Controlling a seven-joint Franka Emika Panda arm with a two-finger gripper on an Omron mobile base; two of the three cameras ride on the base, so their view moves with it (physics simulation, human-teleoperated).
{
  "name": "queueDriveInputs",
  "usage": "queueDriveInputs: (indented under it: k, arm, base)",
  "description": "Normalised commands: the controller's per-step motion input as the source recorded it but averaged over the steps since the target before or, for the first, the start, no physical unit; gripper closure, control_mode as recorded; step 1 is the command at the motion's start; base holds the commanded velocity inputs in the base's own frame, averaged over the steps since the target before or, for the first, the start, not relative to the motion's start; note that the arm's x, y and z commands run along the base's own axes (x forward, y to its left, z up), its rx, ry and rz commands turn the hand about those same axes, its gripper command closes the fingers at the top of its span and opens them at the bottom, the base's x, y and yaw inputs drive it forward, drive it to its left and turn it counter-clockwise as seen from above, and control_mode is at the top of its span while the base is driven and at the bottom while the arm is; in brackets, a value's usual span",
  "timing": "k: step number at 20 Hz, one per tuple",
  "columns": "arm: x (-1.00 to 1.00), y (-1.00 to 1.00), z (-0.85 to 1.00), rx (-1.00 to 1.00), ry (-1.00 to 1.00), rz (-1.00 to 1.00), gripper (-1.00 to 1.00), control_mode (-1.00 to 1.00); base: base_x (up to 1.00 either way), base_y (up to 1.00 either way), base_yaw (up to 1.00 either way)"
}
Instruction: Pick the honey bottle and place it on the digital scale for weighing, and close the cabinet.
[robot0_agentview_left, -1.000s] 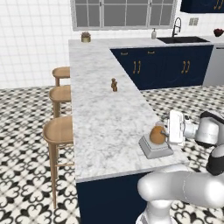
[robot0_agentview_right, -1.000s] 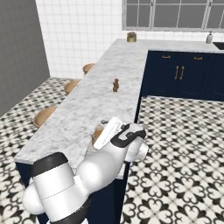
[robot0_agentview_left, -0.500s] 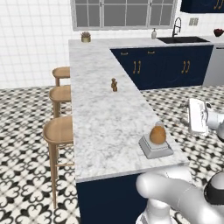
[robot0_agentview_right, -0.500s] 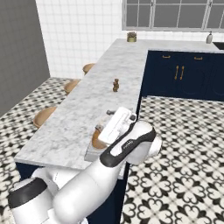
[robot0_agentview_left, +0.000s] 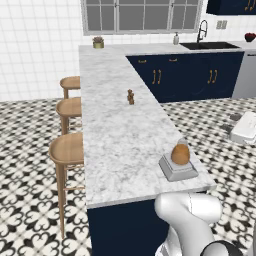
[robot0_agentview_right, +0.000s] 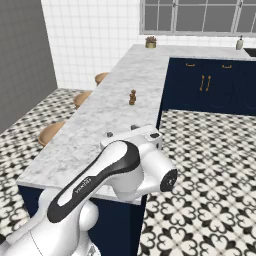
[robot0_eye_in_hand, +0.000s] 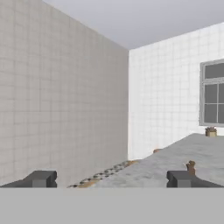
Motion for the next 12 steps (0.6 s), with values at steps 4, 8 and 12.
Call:
queueDriveInputs:
  k: [4, 8, 12]
  arm:
    - [-0.20, 0.16, 0.00, -0.05, 0.42, -0.60, -1.00, -1.00]
    - [-0.23, 0.35, 0.13, -0.21, 0.07, -0.47, -1.00, -1.00]
    - [-0.04, 0.61, 0.09, -0.19, 0.00, -0.32, -1.00, -1.00]
  base:
    - [0.00, 0.00, 0.00]
    - [0.00, 0.00, 0.00]
    - [0.00, 0.00, 0.00]
